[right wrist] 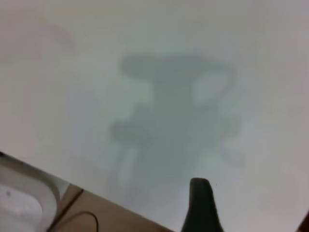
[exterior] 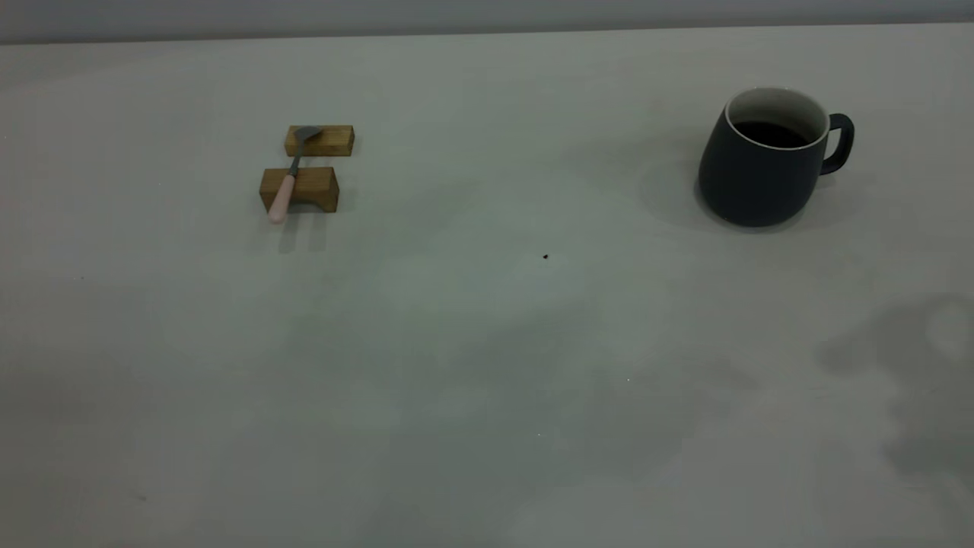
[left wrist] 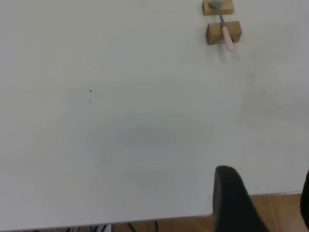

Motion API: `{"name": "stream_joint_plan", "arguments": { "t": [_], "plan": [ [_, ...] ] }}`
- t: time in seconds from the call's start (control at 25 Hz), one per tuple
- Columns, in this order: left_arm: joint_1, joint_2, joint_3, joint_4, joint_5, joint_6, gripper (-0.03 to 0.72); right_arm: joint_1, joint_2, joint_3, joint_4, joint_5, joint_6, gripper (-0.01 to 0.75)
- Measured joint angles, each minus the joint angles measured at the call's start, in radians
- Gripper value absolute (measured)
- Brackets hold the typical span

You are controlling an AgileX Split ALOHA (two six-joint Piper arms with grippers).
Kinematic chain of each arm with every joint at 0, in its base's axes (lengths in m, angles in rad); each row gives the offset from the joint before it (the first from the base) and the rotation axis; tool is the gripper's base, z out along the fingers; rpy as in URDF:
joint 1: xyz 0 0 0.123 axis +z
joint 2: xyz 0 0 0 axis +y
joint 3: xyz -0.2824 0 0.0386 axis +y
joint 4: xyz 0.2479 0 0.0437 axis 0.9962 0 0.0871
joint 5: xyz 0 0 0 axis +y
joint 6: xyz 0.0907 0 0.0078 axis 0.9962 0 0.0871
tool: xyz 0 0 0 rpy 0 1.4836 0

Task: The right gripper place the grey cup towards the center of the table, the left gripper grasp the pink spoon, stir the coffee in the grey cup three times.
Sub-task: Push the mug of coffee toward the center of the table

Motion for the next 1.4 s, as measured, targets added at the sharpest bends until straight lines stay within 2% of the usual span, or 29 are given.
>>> {"name": "stream_joint_plan", "arguments": {
  "t": [0.28, 0.8, 1.2, 1.4],
  "plan": [
    [0.0, 0.0, 0.0, 0.0, 0.0, 0.0, 0.413, 0.077, 0.391, -0.267, -0.107, -0.007, -0.036, 0.591],
    [0.0, 0.0, 0.0, 0.0, 0.0, 0.0, 0.413, 0.078, 0.881, -0.665, -0.35, -0.039, -0.229, 0.591],
    [0.0, 0.0, 0.0, 0.0, 0.0, 0.0, 0.413, 0.08, 0.971, -0.725, -0.48, -0.202, -0.347, 0.591],
    [0.0, 0.0, 0.0, 0.0, 0.0, 0.0, 0.413, 0.114, 0.996, -0.725, -0.486, -0.23, -0.42, 0.591]
  ]
}}
